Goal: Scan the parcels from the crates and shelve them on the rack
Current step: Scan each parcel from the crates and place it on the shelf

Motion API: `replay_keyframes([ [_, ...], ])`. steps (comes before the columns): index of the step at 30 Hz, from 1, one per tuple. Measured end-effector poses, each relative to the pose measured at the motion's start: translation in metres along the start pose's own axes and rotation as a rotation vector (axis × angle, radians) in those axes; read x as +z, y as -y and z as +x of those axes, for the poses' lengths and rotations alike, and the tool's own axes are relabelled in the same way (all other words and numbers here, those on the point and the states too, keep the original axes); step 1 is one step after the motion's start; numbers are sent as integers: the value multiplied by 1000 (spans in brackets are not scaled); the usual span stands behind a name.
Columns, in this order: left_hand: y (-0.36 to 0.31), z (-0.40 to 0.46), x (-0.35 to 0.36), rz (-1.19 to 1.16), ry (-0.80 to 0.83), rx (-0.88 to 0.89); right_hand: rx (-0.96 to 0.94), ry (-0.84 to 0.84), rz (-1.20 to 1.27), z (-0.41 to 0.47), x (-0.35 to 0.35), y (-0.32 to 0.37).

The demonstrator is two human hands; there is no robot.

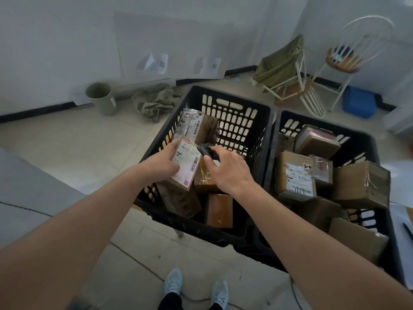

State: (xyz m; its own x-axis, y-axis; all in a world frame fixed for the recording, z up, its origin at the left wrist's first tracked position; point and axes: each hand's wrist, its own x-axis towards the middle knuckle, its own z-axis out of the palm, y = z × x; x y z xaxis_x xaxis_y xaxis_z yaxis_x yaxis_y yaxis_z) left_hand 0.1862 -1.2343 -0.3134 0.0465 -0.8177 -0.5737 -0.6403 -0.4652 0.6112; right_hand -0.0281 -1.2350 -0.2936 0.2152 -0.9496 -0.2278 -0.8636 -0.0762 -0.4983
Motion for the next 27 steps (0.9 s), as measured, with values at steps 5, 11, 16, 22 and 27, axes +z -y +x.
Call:
replay_keyframes([
  [5, -18, -15, -10, 4, 1, 42, -102, -27, -28, -10, -14, 1],
  [11, -31, -33, -35, -16, -58, 106, -171, 22, -108, -21, -35, 1],
  [16, -45, -45, -57, 0, -128, 168, -244, 75, -223, -30, -58, 6],
  [22, -65, -59, -73, 65, -195, 278, -272, 97, -316, -45, -83, 16],
  [27, -76, -70, -84, 87, -222, 329, -266, 114, -380, -57, -97, 27],
])
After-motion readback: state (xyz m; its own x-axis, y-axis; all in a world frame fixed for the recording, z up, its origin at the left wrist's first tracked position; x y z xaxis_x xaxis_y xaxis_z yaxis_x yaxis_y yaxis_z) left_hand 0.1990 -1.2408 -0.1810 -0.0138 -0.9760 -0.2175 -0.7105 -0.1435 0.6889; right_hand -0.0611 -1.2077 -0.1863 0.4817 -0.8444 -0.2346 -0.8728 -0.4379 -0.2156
